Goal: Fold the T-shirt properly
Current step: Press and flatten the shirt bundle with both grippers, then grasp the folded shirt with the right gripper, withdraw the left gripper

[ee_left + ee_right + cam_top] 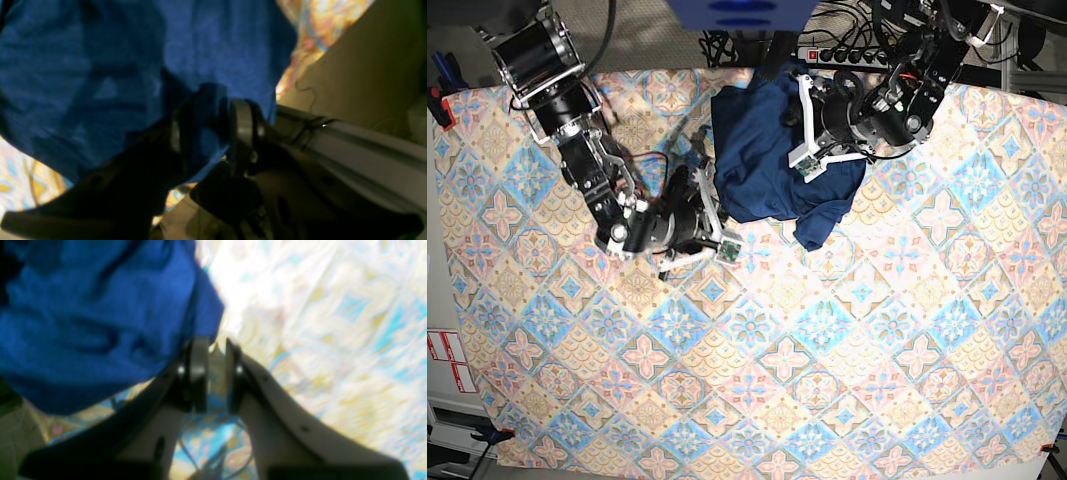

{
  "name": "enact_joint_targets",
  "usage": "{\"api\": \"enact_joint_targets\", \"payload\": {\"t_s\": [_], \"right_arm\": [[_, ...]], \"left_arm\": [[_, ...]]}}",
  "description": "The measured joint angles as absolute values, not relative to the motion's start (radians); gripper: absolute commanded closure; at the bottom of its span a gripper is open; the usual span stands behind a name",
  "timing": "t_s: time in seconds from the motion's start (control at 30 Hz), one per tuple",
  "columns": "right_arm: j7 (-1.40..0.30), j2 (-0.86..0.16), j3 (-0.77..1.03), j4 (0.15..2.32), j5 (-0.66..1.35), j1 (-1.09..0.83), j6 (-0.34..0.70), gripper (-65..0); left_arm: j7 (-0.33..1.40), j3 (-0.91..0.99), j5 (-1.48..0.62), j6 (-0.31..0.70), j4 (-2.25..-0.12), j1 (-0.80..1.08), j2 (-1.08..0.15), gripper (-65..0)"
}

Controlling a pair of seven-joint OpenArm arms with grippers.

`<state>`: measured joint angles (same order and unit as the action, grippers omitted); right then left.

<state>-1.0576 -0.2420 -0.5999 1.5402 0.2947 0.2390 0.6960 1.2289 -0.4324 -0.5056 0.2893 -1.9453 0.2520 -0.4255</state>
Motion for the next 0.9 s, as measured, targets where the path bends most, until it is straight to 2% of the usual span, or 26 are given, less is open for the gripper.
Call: {"api": "enact_joint_targets", "payload": {"t_s": [0.3, 0.5, 0.73, 0.9], "right_arm": [[-0.957, -0.101, -0.609, 1.236, 0.300, 0.297, 0.704, -8.3], [-0.918, -0.096, -0.607, 1.046, 0.292, 0.348, 0.691, -8.3], [-0.973, -0.181, -0.699, 1.163, 0.303, 0.307, 0.693, -8.2], [-1.043, -0.265, -0.706, 1.323, 0.297, 0.221, 0.696, -8.2]], "left_arm": [[1.237, -0.454, -0.498, 0.289, -1.915, 0.275, -0.469, -17.3], [1.242, -0.448, -0.491, 0.289, -1.827, 0.270, -0.496, -17.3], [1.240, -0.455, -0.496, 0.292, -1.722, 0.170, -0.505, -17.3], [1.233, -0.455, -0.390, 0.292, -1.707, 0.117, -0.501, -17.3]]}}
